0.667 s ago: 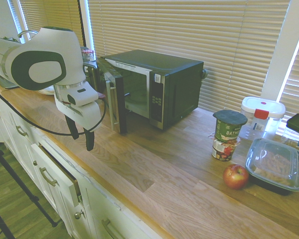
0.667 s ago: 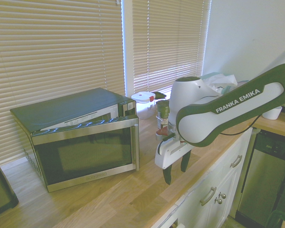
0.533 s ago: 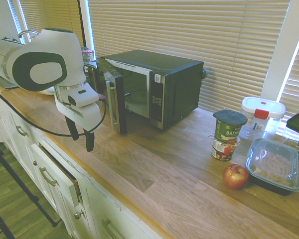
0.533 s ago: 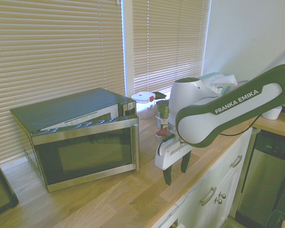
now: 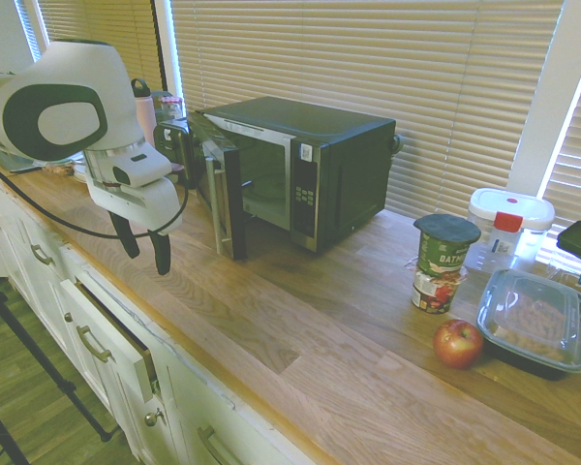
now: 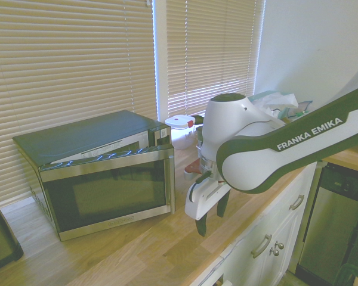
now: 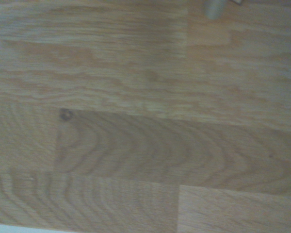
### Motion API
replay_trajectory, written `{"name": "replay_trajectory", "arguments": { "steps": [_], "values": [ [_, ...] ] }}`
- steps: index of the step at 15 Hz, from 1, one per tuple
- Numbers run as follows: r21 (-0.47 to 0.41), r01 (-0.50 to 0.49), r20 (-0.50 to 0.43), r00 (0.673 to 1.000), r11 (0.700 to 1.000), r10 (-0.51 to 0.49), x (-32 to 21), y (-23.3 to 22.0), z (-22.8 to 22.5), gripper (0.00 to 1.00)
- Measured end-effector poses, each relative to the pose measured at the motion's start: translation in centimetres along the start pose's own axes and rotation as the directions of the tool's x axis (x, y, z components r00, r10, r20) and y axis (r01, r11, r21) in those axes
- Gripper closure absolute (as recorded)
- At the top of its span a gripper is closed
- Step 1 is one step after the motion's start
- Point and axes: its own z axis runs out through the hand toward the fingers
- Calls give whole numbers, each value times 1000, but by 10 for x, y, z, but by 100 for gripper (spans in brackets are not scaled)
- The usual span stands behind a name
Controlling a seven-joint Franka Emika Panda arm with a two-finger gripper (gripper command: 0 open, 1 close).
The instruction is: Close the microwave
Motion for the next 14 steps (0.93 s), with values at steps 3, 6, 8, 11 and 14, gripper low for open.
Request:
{"name": "replay_trajectory", "arguments": {
  "steps": [3, 6, 8, 11, 14],
  "values": [
    [23, 42, -20, 999, 999, -42, -12, -22, -27, 0],
    [45, 65, -20, 998, 997, -64, -13, -42, -48, 0],
    [52, 73, -16, 997, 996, -72, -8, -61, -56, 0],
    [49, 62, -2, 998, 997, -62, 12, -91, -56, 0],
    [53, 27, -32, 999, 998, -25, 35, -121, -60, 0]
  ]
}}
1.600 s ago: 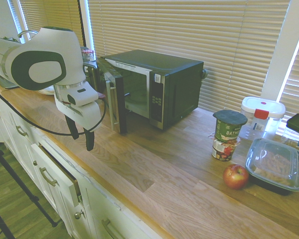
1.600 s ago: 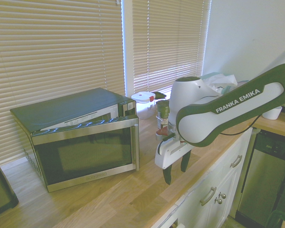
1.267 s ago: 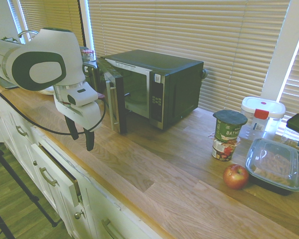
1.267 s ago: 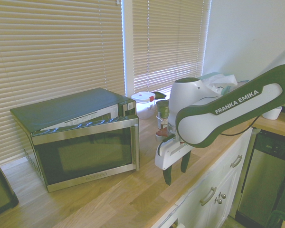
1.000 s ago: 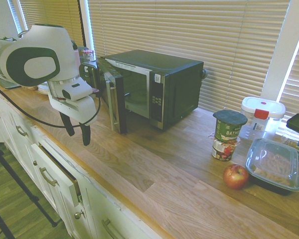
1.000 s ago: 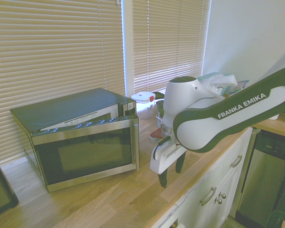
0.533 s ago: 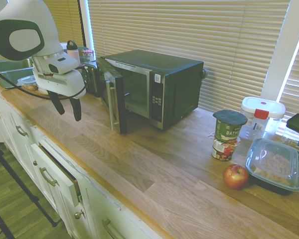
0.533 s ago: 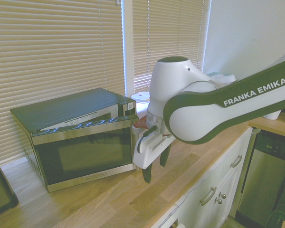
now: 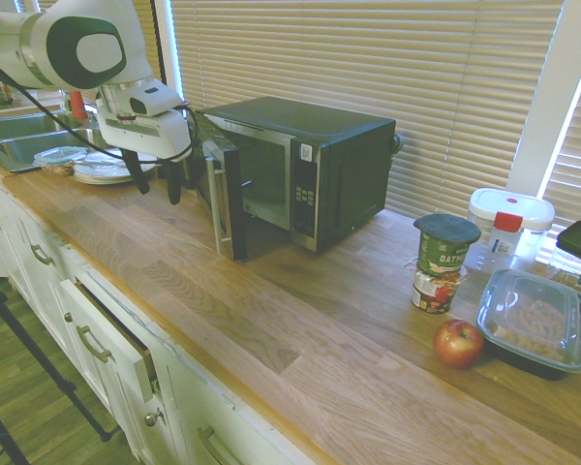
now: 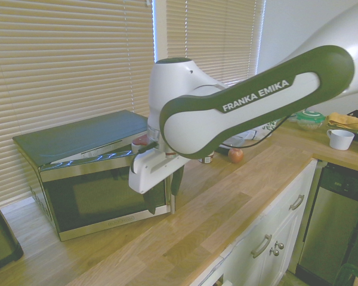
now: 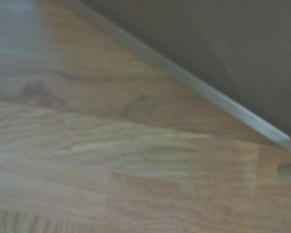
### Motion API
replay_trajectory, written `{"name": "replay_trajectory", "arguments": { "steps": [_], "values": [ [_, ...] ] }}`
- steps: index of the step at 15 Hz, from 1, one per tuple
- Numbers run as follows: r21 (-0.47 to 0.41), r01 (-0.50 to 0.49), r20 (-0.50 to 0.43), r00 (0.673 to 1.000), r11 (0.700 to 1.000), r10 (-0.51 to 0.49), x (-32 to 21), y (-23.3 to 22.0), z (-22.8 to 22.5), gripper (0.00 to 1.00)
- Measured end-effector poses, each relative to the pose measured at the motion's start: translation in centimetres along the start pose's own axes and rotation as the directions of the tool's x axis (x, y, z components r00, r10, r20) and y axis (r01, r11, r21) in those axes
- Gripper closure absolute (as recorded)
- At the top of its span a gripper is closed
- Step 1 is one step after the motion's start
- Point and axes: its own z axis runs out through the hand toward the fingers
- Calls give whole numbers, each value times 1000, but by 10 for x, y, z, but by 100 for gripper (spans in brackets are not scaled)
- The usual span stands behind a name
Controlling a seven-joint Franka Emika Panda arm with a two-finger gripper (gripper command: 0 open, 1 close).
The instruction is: Close the microwave
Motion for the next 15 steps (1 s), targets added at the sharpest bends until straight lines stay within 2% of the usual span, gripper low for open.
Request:
{"name": "replay_trajectory", "arguments": {
  "steps": [4, 9, 15],
  "values": [
    [7, -32, -17, 999, 999, 32, 33, -29, 7, 0],
    [32, -106, -74, 991, 994, 108, 75, -38, 6, 0],
    [70, -158, -99, 981, 985, 164, 132, -55, 12, 0]
  ]
}}
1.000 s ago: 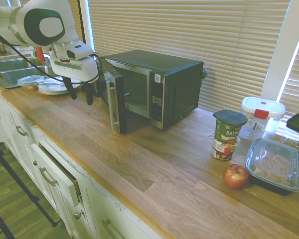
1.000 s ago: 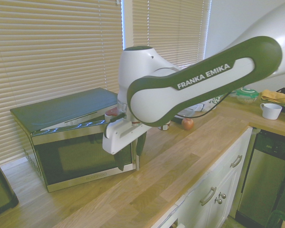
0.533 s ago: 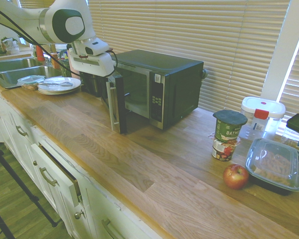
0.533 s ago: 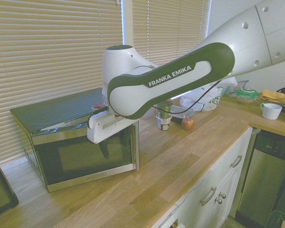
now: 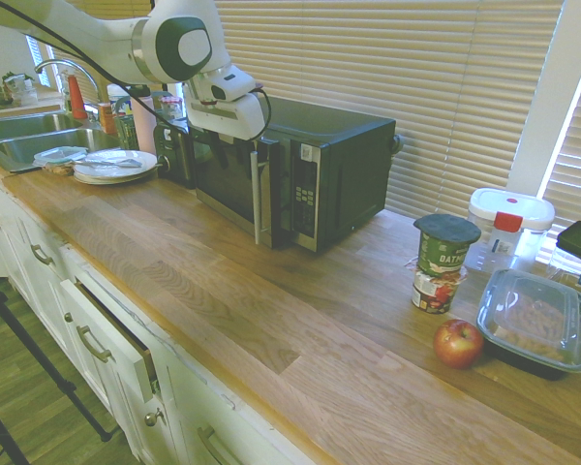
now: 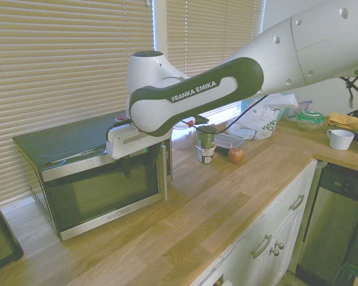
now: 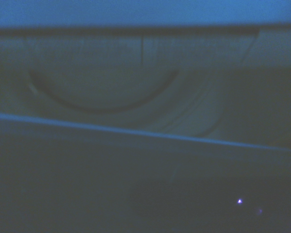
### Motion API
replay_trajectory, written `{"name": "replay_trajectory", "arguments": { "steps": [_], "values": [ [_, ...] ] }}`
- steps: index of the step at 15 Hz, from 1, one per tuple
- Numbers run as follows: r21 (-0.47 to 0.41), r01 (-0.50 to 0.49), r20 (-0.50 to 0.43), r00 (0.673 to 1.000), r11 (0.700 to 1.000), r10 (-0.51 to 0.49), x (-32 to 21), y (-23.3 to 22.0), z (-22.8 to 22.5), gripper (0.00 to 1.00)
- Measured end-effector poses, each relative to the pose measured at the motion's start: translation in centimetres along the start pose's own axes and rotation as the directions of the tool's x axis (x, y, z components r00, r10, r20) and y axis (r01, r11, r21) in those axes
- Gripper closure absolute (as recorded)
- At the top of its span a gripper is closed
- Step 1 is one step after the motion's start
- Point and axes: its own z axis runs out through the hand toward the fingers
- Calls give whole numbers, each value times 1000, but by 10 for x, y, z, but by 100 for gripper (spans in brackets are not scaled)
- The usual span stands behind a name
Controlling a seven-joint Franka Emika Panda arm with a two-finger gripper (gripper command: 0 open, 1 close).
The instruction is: Close the microwave
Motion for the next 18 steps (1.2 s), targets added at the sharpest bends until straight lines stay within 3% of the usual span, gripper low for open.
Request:
{"name": "replay_trajectory", "arguments": {
  "steps": [10, 14, 18],
  "values": [
    [6, -39, 26, 999, 999, 39, 20, -47, -14, 0],
    [-8, -37, 76, 996, 999, 38, 29, -7, 4, 0],
    [-19, 1, 136, 991, 1000, 1, 13, 42, -12, 0]
  ]
}}
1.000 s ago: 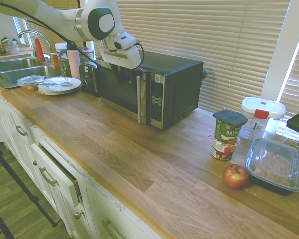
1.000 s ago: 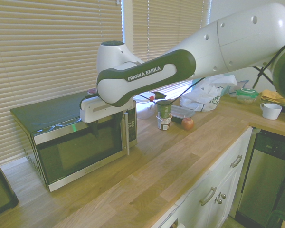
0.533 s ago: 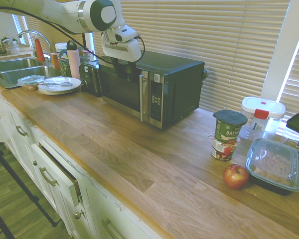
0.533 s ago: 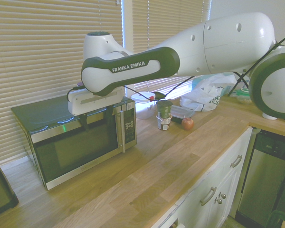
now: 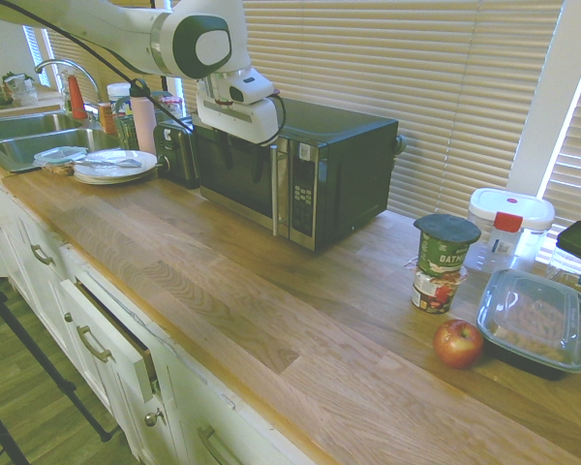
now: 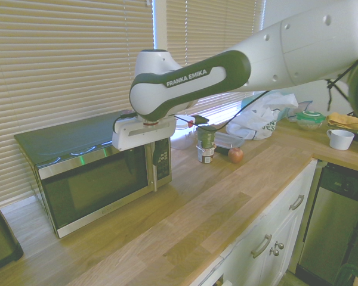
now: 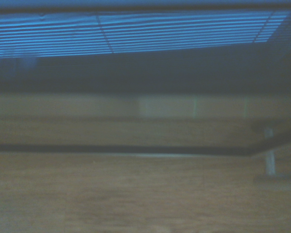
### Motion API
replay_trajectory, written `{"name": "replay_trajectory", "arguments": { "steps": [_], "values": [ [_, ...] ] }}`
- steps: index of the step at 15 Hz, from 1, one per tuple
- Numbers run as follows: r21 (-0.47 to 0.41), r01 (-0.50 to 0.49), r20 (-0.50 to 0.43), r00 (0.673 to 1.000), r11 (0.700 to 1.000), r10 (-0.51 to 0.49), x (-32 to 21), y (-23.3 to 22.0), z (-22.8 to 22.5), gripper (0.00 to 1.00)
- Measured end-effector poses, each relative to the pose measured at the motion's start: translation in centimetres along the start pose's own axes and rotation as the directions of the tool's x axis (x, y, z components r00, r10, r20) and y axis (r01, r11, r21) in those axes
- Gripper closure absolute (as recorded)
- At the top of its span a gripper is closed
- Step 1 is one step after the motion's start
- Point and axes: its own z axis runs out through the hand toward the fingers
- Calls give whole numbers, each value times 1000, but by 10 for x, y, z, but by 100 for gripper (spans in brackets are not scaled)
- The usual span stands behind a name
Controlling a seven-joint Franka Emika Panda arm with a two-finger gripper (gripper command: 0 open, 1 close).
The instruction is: Close the microwave
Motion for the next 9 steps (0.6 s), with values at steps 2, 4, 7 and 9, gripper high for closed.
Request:
{"name": "replay_trajectory", "arguments": {
  "steps": [2, 4, 7, 9],
  "values": [
    [-21, -3, 14, 1000, 1000, 3, -10, 31, -2, 0],
    [-36, -2, 18, 1000, 999, 3, -17, 62, 12, 0],
    [-63, -4, 31, 1000, 998, 6, -33, 109, 40, 0],
    [-73, -12, 28, 1000, 997, 14, -47, 142, 49, 0]
  ]
}}
